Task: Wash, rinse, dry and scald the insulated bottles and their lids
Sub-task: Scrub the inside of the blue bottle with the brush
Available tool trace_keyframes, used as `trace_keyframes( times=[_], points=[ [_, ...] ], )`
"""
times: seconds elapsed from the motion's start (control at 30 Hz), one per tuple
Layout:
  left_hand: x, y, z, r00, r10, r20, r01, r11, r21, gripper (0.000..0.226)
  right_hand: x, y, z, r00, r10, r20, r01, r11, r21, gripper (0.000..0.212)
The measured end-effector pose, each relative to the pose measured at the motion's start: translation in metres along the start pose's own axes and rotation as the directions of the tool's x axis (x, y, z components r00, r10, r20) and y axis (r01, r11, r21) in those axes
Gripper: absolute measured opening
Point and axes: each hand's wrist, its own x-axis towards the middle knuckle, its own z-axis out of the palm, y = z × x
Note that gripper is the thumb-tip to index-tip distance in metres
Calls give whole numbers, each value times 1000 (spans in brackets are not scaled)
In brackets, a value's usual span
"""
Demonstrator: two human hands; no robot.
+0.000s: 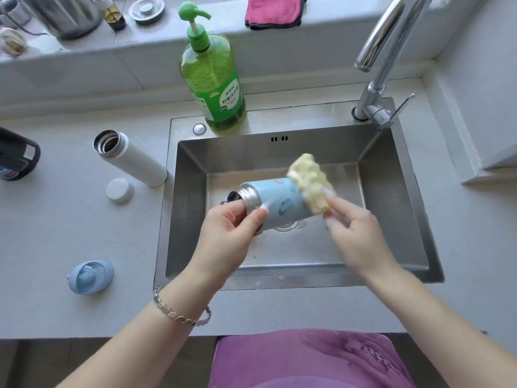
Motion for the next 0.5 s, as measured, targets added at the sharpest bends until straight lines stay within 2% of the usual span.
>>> trace_keyframes(
  times=[0.07, 0.1, 0.17, 0.2, 0.33, 0.43, 0.5],
  points=[
    [-1, -2, -5, 998, 20, 63, -24, 997, 69, 13, -11, -7, 7, 990, -61, 129, 64, 998, -16, 45],
    [-1, -4, -9, 996, 23, 89, -31, 995, 99, 21, -10, -5, 6, 988, -46, 144, 52, 998, -34, 41],
    [0, -5, -14, 988, 58, 143, -86, 976, 201, 49, 5, 6, -1, 993, 78, 88, -72, 996, -61, 38],
    [1, -6, -15, 981, 91, 171, -131, 961, 243, 56, 8, 7, -2, 989, 123, 87, -117, 991, -65, 37],
    [-1, -4, -18, 968, 149, 203, -214, 911, 352, 42, -2, -7, 5, 974, 51, 222, -60, 998, 35, 44],
    [-2, -4, -19, 960, 159, 232, -239, 896, 375, 39, 5, -7, -1, 968, 119, 223, -127, 992, 23, 40],
    [0, -6, -18, 960, 155, 234, -237, 895, 378, 40, 2, -12, 3, 971, 89, 222, -95, 995, 19, 37]
  ],
)
